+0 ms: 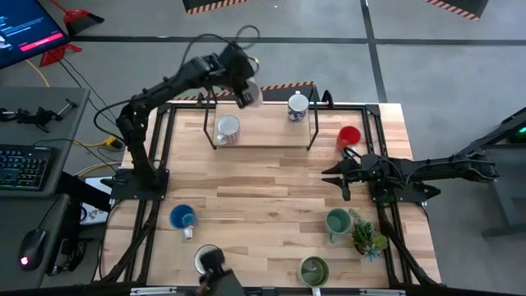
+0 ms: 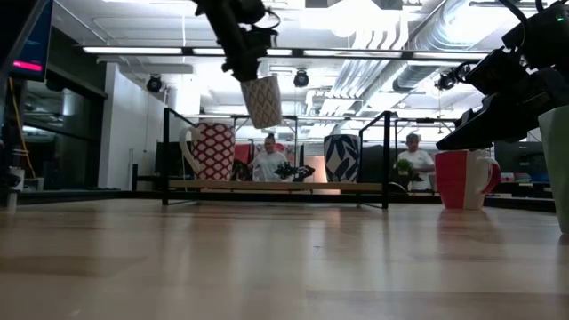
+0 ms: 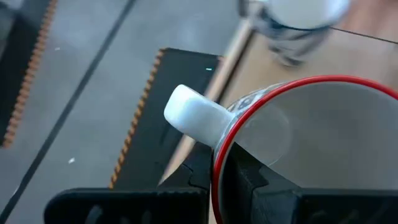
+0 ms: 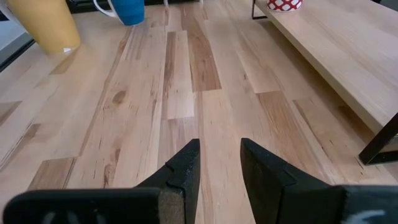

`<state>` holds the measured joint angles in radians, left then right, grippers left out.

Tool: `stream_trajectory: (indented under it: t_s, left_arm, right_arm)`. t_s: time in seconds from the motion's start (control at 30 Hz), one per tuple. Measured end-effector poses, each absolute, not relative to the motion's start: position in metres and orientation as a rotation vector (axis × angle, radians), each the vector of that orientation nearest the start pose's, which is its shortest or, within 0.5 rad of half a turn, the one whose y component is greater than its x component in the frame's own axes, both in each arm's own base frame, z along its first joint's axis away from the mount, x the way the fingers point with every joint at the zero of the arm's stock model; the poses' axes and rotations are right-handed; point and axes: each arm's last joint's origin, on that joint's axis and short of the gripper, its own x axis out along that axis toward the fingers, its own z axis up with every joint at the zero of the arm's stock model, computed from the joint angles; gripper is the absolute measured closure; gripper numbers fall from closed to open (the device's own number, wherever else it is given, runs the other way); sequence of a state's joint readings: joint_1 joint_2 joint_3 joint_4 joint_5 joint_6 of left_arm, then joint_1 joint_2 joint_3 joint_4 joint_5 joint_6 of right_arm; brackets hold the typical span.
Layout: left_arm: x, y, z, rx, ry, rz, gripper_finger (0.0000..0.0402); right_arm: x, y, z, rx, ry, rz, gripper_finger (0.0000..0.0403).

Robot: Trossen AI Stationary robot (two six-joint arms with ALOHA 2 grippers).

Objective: Place coffee mugs
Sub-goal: Put the gray patterned mug on the shelf

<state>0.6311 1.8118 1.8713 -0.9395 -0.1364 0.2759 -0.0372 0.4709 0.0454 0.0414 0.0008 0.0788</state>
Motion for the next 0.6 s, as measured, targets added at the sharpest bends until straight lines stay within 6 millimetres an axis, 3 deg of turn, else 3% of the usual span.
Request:
stream_trajectory:
  t_s: [0.23, 0.6]
  left_arm:
    - [0.282, 0.26, 0.354, -0.044, 1.025, 0.653, 0.0392]
    - [0.286, 0.293, 0.309, -0.124, 1.143, 0.619, 0.0392]
  right_arm:
    - [0.122, -0.005, 0.141, 0.085, 0.382, -0.052, 0.0307]
    - [0.122, -0.005, 0.141, 0.085, 0.381, -0.053, 0.0307]
